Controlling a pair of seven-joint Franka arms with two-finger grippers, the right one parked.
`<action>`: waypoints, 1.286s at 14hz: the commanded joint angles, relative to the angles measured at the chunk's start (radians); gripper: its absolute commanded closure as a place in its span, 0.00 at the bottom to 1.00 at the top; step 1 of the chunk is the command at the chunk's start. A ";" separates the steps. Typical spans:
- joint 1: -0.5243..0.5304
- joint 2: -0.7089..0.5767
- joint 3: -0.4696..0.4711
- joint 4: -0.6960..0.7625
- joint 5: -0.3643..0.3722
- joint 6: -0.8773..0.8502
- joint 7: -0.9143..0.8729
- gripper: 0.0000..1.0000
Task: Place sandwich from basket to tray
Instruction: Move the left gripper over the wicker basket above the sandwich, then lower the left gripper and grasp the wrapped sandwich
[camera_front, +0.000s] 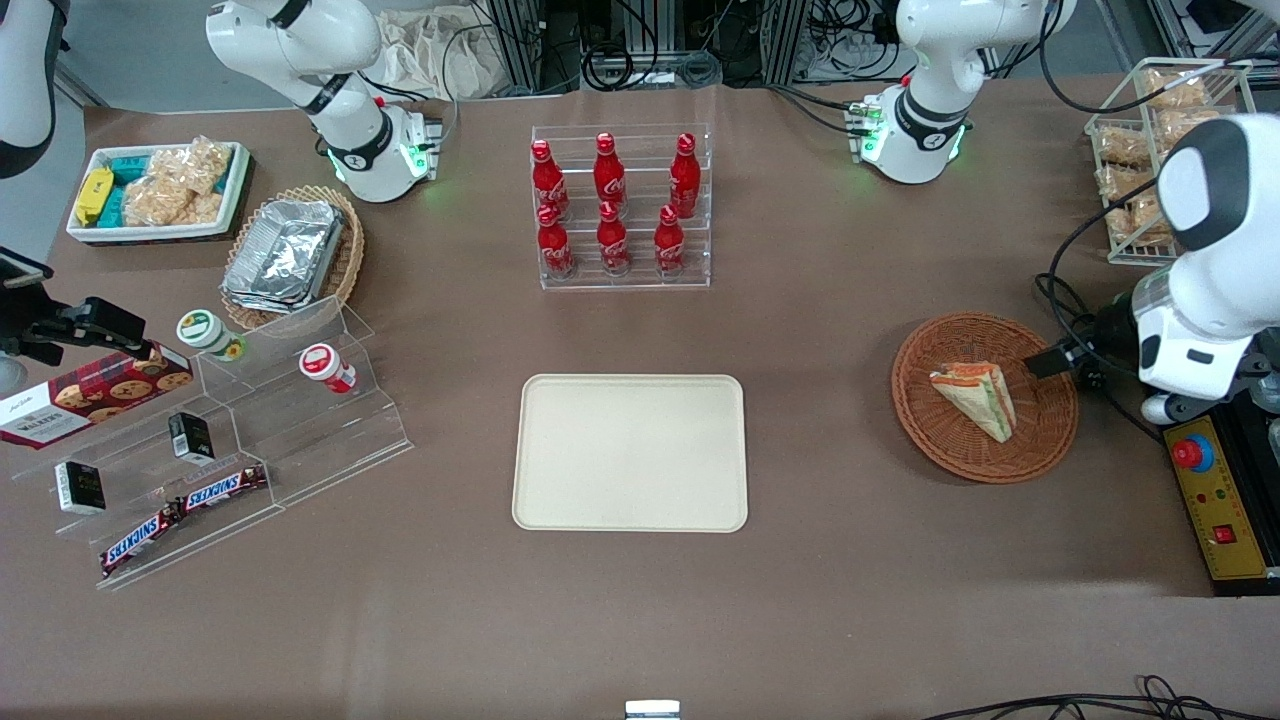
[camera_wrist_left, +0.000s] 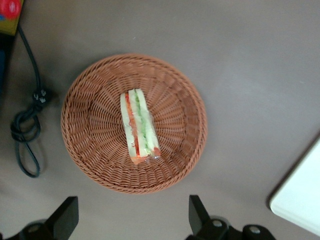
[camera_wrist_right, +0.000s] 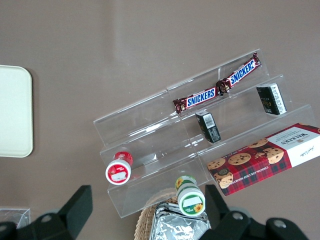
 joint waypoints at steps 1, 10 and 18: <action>0.032 -0.003 -0.006 -0.153 0.012 0.172 -0.097 0.01; 0.030 0.170 0.004 -0.296 0.011 0.520 -0.275 0.01; 0.020 0.221 0.000 -0.279 0.031 0.547 -0.188 1.00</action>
